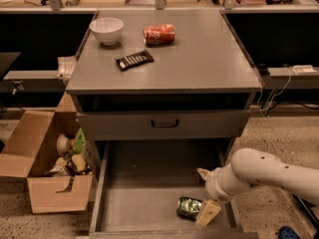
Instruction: Pick green can from middle drawer and place on counter
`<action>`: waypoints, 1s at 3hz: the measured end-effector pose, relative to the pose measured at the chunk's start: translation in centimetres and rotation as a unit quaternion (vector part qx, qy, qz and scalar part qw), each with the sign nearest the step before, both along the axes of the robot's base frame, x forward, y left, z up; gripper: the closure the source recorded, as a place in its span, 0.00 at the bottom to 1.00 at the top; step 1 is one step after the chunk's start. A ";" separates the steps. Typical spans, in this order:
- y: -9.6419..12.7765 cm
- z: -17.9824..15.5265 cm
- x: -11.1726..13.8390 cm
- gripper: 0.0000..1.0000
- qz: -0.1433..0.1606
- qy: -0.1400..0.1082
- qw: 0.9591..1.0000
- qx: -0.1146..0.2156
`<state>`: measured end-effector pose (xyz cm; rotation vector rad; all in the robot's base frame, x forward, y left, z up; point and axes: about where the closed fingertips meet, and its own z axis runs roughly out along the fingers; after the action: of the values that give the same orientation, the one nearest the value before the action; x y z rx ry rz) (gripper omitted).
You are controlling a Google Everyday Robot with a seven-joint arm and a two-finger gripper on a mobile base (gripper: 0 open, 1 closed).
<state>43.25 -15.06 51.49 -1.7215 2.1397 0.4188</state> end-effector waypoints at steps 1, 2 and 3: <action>0.3 -3.7 1.5 0.00 0.003 0.004 1.000 0.010; 0.6 -6.5 2.7 0.00 0.003 0.013 1.000 0.017; 0.7 -9.5 4.2 0.00 -0.010 0.039 0.999 0.028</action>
Offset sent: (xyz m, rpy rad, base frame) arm 0.0362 0.0057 -0.0806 0.0413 0.0165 0.0097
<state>47.40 -14.38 41.94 -1.6768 2.1761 0.5432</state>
